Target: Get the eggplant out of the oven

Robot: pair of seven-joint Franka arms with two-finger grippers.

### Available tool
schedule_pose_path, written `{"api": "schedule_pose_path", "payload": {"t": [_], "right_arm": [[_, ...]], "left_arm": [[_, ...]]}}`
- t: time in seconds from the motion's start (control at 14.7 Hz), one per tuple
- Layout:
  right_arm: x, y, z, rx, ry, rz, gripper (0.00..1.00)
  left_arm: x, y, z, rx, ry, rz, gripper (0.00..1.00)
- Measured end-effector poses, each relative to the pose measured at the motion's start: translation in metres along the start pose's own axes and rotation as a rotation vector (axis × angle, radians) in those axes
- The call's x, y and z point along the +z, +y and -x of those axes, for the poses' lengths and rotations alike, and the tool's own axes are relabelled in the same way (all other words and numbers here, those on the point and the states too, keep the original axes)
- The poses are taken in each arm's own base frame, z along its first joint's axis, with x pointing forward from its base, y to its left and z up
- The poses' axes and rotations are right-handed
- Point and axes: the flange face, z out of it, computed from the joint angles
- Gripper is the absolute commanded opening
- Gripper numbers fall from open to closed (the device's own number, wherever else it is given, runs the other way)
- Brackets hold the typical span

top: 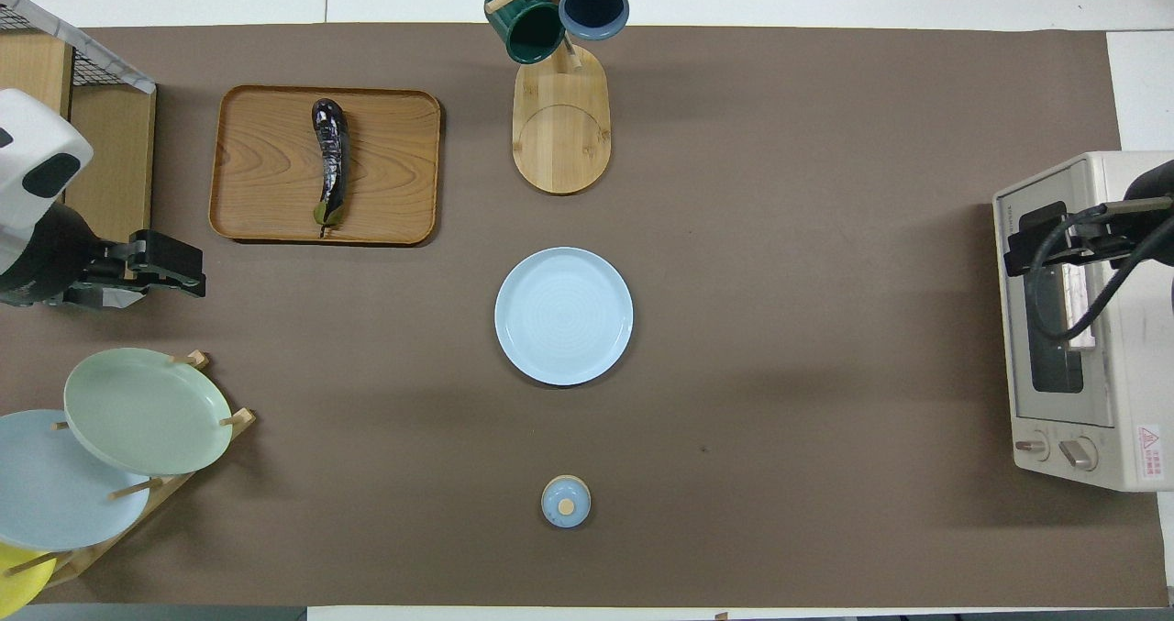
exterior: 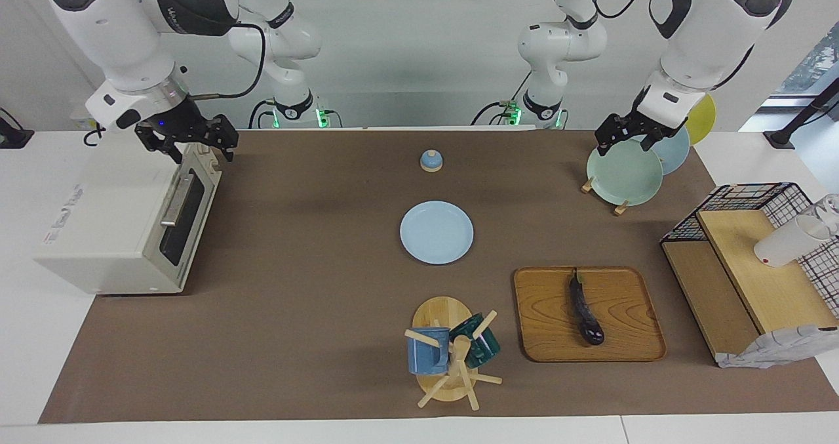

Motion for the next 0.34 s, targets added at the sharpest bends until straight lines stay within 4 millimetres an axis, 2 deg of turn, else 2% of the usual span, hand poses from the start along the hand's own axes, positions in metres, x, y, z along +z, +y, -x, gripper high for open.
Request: {"api": "schedule_pose_path", "payload": {"t": [0.34], "right_arm": [[-0.0001,0.0000,0.0001,0.000,0.000,0.000,1.00]], "left_arm": [[-0.0008,-0.0001,-0.0010,0.019,0.008,0.006,1.00]]}}
